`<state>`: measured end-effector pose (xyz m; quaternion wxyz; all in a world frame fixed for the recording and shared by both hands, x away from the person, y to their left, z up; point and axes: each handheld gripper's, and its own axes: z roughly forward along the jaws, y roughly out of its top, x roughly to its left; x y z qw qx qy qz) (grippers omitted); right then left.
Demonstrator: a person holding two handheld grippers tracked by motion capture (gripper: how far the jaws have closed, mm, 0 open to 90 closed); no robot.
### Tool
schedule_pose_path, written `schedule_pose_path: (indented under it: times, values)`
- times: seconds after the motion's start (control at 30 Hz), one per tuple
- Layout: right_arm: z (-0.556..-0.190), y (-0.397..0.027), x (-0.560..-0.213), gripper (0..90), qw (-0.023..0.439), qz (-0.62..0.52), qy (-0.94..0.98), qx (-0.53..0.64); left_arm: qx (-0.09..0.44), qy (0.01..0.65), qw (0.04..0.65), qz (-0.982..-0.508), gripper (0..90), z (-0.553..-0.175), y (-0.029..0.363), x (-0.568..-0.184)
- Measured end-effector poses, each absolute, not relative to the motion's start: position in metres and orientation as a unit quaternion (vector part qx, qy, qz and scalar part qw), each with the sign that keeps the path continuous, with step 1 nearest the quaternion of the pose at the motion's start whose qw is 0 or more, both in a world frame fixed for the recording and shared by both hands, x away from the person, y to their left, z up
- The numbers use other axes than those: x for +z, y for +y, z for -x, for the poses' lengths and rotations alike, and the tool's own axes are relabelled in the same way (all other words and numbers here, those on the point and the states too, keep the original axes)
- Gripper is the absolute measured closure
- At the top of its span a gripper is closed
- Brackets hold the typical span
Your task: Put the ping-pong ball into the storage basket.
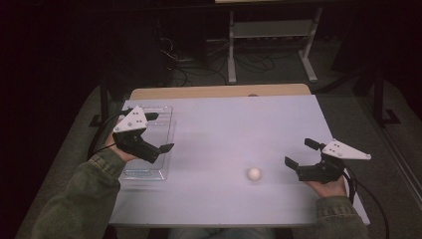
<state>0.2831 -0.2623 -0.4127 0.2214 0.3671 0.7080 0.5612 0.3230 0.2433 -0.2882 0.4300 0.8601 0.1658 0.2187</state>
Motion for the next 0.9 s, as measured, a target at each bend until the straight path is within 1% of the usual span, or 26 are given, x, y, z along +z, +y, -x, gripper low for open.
schedule_pose_path:
  times: [0.9]
  values:
    - [-0.282,-0.262,-0.412,0.0,0.219,-0.364,0.71,0.562,0.198,0.12,0.399,-0.887,0.0,-0.337,0.207,-0.273]
